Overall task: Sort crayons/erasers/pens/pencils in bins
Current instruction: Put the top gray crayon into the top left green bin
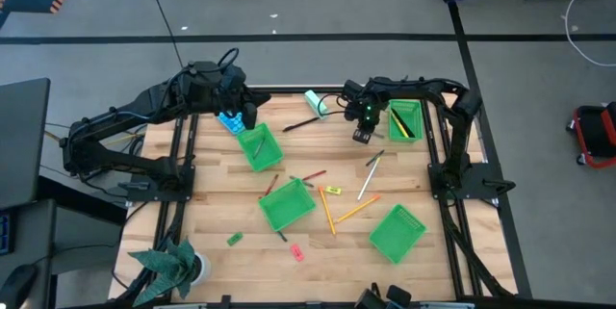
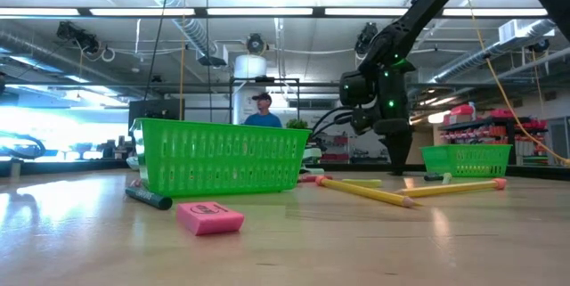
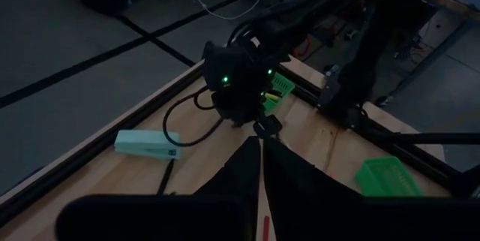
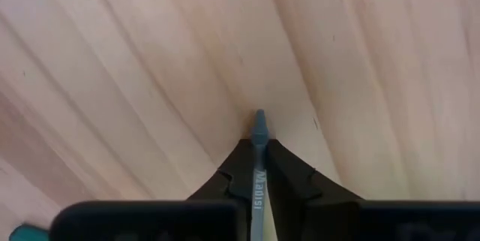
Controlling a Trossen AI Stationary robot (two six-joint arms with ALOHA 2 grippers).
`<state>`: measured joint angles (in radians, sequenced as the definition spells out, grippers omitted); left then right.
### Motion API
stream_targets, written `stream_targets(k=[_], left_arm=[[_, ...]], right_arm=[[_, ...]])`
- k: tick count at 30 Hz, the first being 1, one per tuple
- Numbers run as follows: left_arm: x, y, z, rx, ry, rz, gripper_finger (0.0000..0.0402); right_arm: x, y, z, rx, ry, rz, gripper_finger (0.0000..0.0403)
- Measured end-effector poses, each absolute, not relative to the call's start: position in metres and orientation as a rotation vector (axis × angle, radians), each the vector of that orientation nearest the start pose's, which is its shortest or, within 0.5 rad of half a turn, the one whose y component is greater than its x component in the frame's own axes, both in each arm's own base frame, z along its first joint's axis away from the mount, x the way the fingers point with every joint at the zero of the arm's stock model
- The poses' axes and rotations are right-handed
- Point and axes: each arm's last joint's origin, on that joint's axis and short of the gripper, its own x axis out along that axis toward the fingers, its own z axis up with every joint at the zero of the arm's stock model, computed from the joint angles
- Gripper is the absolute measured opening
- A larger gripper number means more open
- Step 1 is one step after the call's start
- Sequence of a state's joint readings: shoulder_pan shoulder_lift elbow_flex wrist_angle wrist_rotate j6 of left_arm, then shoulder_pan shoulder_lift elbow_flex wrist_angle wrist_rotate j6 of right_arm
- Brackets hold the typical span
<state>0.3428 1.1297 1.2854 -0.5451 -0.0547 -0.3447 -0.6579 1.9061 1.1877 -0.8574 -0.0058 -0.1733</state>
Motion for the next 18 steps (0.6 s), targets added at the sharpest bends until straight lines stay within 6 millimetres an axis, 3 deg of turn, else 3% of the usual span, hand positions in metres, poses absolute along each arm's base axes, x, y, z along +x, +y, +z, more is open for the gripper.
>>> stream_targets(k=[10,18], left_arm=[[0.215,0.079,0.402,-0.346,0.335,0.449,0.0031],[0.215,0.079,0.402,-0.345,0.334,0.449,0.0019]], right_arm=[[0.258,-0.200,0.158,0.409,1.475,-0.387,0.0026],[0.259,-0.198,0.160,0.544,1.420,-0.368,0.0025]])
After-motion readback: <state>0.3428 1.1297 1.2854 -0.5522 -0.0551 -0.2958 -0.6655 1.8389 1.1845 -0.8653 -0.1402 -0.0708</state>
